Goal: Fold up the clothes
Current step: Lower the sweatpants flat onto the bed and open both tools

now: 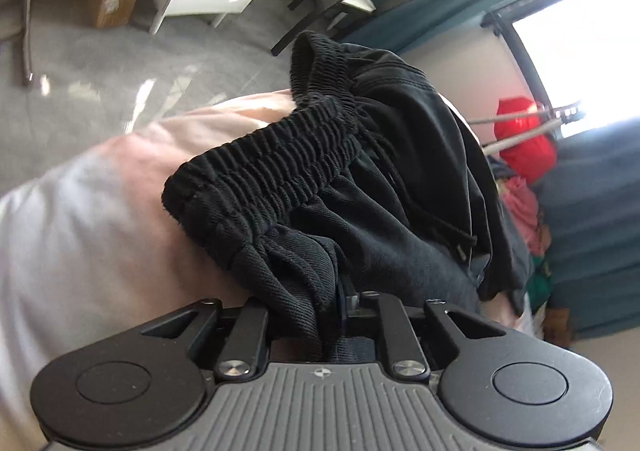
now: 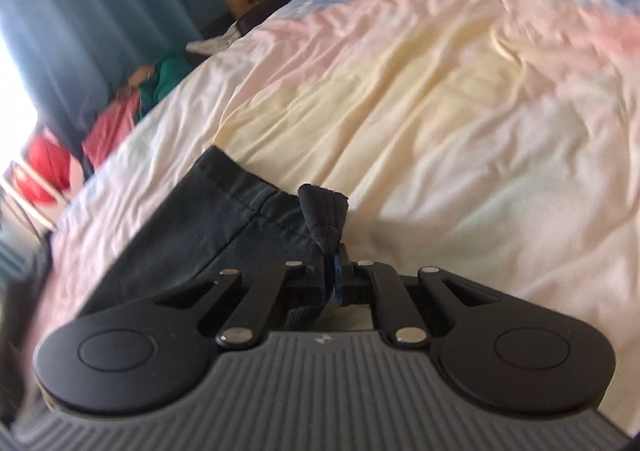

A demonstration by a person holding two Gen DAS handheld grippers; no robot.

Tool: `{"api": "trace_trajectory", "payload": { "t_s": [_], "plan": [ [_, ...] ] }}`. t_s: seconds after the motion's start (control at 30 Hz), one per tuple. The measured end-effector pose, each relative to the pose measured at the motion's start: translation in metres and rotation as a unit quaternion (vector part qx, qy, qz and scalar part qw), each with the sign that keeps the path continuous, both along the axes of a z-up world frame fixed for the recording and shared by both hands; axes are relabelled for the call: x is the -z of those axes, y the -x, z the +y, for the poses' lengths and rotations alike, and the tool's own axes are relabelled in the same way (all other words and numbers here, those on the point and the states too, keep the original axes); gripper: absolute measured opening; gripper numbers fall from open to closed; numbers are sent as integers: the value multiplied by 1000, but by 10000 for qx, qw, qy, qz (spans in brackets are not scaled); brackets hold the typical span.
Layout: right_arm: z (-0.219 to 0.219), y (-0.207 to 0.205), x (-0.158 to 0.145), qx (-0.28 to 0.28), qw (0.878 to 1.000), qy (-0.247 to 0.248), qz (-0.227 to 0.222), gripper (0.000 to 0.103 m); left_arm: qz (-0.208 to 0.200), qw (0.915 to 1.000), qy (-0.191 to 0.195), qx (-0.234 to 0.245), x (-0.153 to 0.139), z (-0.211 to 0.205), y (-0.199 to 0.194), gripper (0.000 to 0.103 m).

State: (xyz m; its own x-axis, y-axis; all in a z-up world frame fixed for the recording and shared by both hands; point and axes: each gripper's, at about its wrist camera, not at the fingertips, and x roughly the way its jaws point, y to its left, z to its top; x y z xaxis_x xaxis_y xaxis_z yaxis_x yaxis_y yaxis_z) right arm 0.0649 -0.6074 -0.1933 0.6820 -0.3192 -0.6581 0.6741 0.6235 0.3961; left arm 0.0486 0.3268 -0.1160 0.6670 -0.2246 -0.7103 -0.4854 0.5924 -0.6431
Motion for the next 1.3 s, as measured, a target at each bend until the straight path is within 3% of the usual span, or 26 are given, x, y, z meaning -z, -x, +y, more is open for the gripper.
{"api": "trace_trajectory", "payload": {
  "t_s": [0.07, 0.13, 0.27, 0.3, 0.37, 0.47, 0.67, 0.83, 1.1, 1.23, 1.3],
  "plan": [
    [4, -2, -7, -95, 9999, 105, 83, 15, 7, 9996, -213, 180, -5, -4, 0, 27],
    [7, -1, -13, -197, 9996, 160, 126, 24, -1, 9971, -667, 379, -18, -14, 6, 52],
    [22, 8, -37, -366, 9977, 559, -90, 73, -90, 9846, -1587, 730, -45, -37, 20, 75],
    [28, 9, -45, -426, 9966, 684, -176, 78, -176, 9805, -1812, 737, -51, -44, 25, 80],
    [40, 12, -61, -582, 9935, 912, -348, 78, -375, 9685, -2369, 668, -69, -63, 37, 81],
    [62, 14, -85, -867, 9881, 1146, -547, 78, -815, 9504, -2884, 834, -95, -96, 49, 83],
    [134, 21, -137, -1721, 9684, 1404, -1138, 78, -1677, 9268, -3106, 1279, -137, -174, 51, 85],
    [199, 29, -164, -2509, 9441, 1565, -1456, 78, -2131, 9152, -3010, 1625, -150, -239, 43, 85],
    [267, 54, -153, -3142, 9134, 1712, -1943, 78, -2542, 8933, -3163, 1929, -114, -297, 38, 85],
    [289, 63, -132, -3388, 9000, 1877, -1998, 78, -2590, 8901, -3198, 1958, -89, -301, 38, 85],
    [296, 64, -122, -3458, 9001, 1834, -1913, 77, -2563, 8917, -3157, 1989, -81, -296, 36, 85]
  ]
}}
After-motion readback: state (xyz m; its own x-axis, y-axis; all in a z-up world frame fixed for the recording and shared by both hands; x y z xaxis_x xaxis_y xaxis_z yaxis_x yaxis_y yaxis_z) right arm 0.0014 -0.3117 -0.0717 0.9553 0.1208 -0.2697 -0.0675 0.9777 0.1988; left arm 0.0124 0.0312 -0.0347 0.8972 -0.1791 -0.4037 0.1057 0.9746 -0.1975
